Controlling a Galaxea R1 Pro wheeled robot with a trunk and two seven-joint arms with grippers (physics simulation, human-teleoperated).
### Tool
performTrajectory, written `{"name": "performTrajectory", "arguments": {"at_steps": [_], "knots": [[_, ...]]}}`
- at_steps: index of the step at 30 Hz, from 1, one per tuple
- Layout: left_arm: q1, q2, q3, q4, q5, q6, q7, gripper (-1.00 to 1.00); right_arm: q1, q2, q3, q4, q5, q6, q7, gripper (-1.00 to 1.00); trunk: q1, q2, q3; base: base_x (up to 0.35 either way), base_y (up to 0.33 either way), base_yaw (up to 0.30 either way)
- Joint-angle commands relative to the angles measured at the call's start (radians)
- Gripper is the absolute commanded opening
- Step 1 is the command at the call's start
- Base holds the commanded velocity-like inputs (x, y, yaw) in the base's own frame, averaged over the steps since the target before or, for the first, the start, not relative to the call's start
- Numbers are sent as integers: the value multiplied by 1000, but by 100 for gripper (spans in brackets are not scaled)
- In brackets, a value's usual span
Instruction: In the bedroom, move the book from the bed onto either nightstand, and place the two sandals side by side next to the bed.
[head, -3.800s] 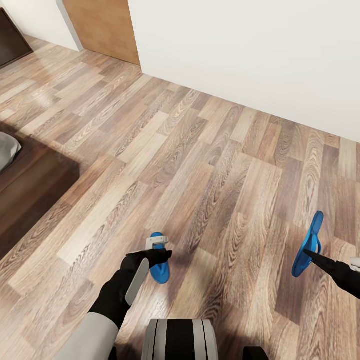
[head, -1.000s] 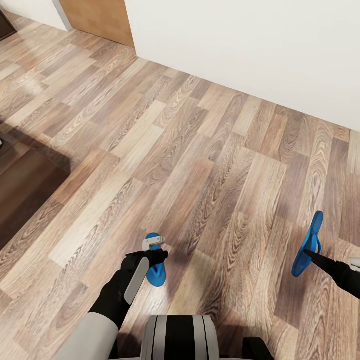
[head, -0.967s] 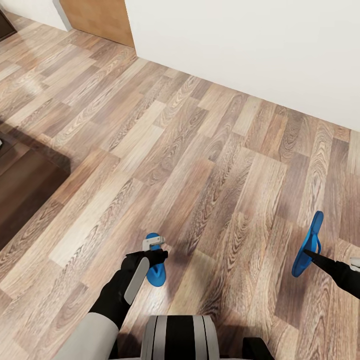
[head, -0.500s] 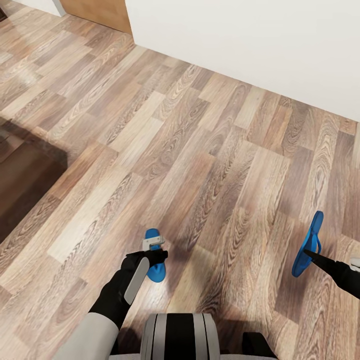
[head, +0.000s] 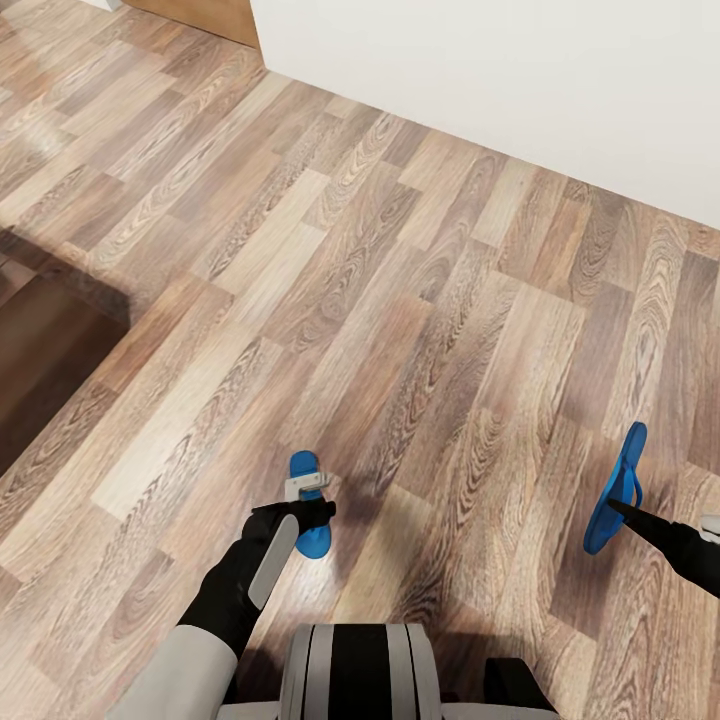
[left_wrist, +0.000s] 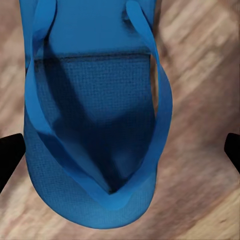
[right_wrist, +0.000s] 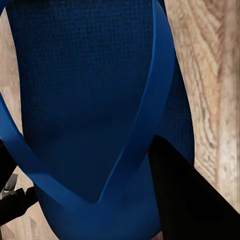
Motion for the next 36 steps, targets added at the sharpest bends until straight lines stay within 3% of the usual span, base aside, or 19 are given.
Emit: {"name": "performTrajectory", "arguments": {"at_steps": [1, 14, 19, 36], "knots": [[0, 0, -1, -1, 10, 2, 9, 100, -1, 0, -1, 0, -6, 11, -1, -100, 0, 0, -1, 0, 0, 0], [0, 0, -1, -1, 10, 2, 10, 100, -1, 0, -1, 0, -6, 11, -1, -100, 0, 0, -1, 0, 0, 0], [0, 0, -1, -1, 10, 2, 10, 100, 0, 0, -1, 0, -6, 11, -1, -100, 2, -1, -20, 0, 0, 0], [0, 0, -1, -1, 10, 2, 10, 100, 0, 0, -1, 0, -6, 11, -1, -100, 2, -1, -20, 0, 0, 0]]}}
